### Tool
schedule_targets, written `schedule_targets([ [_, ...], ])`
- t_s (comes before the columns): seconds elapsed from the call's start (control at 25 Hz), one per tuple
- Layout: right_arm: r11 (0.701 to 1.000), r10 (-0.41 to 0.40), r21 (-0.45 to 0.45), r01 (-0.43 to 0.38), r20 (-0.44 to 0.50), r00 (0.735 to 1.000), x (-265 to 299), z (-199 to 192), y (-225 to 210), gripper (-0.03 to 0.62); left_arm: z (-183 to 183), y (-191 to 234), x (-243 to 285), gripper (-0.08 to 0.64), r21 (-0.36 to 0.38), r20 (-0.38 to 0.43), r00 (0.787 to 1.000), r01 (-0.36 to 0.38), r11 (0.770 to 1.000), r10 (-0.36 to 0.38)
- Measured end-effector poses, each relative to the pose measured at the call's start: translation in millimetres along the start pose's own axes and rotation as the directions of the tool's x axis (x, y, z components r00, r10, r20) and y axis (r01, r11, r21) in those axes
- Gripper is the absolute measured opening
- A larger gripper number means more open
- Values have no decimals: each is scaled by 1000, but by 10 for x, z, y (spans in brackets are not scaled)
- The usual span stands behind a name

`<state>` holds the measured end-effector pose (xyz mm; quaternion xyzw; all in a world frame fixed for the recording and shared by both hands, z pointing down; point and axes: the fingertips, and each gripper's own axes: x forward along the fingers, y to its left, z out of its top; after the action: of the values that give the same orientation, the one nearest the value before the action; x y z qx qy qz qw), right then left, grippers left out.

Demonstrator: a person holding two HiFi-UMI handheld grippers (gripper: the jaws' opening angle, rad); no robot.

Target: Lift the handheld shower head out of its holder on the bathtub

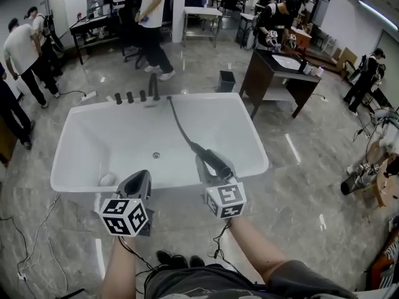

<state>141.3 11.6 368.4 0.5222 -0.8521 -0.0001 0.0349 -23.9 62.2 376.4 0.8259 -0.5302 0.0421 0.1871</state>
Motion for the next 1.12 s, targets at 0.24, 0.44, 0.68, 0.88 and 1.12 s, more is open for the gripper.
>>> schedule_targets([
  [0.24, 999, 43, -30, -43, 10, 999, -416, 1, 52, 141, -92, -282, -190, 15, 10, 16, 1000, -22, 1000, 22],
  [0.44, 997, 70, -40, -69, 27, 997, -703, -20, 20, 141, -207, -513, -295, 15, 6, 31, 999, -37, 999, 37],
  [0.68, 995, 94, -33, -92, 58, 994, -967, 1, 43, 141, -275, -700, -378, 15, 6, 36, 999, -38, 999, 37],
  [0.88, 994, 108, -22, -107, 32, 994, -1102, -137, 120, 141, -305, -772, -462, 15, 0, 40, 998, -42, 999, 42],
  [1.12, 993, 115, -8, -115, 4, 993, -1161, -278, 94, 141, -390, -800, -508, 15, -11, 32, 998, -61, 998, 62],
])
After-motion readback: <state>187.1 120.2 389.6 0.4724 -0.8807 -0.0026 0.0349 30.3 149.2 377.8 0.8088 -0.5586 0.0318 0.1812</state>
